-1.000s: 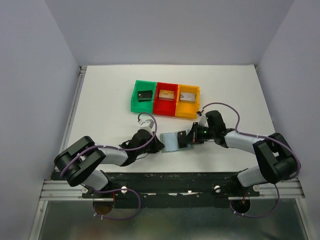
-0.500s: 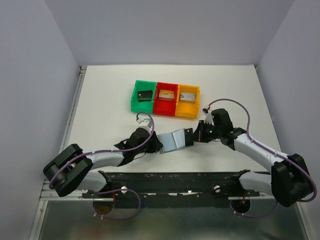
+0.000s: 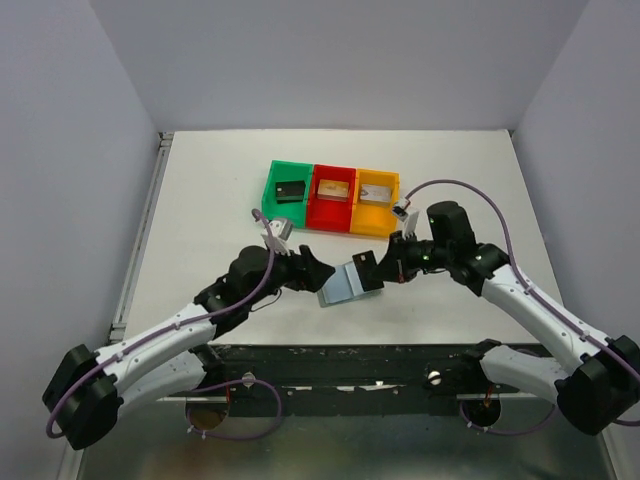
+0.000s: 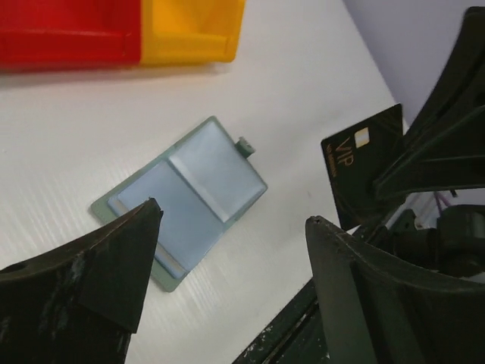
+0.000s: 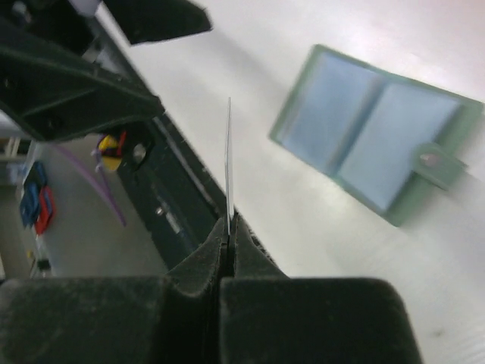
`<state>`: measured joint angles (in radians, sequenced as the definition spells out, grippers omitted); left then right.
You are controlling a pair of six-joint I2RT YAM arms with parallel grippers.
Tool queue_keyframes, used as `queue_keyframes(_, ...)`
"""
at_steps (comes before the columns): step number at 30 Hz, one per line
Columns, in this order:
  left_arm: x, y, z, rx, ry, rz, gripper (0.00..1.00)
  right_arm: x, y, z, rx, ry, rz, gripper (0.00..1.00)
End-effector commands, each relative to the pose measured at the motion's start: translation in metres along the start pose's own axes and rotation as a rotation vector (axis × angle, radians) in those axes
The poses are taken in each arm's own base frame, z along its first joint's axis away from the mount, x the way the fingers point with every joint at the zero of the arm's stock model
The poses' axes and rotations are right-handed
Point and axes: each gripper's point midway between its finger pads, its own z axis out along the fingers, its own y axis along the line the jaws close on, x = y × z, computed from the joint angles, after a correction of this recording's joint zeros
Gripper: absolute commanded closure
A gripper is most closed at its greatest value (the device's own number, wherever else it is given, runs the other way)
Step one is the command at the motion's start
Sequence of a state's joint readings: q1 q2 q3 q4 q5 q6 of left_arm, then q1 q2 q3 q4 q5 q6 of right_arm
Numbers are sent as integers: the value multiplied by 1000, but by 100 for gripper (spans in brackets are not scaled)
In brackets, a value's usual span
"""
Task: Take the credit cards out of the card holder
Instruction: Place the credit card at the center of the board.
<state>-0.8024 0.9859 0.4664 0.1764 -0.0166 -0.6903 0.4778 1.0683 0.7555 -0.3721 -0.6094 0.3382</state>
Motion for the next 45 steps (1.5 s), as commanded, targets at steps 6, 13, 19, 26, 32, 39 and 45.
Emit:
queue_keyframes(6, -42, -88, -85, 567, -101, 244, 10, 30, 93, -20, -358, 275, -220, 100)
queue_keyframes(13, -32, -112, -117, 755, 26, 356, 17, 47, 121, -26, -448, 403, -281, 100)
queue_keyframes(19, -15, -121, -114, 861, 194, 307, 31, 49, 131, -28, -443, 442, -360, 100)
queue_keyframes(26, -7, -118, -107, 878, 251, 276, 42, 48, 134, -27, -431, 450, -385, 100)
queue_keyframes(32, -6, -121, -109, 908, 235, 257, 43, 47, 133, -23, -418, 460, -392, 99)
queue_keyframes(39, -1, -125, -110, 932, 262, 254, 53, 46, 135, -19, -419, 461, -396, 100)
queue_keyframes(45, 7, -128, -107, 938, 295, 250, 61, 44, 138, -19, -420, 458, -406, 100)
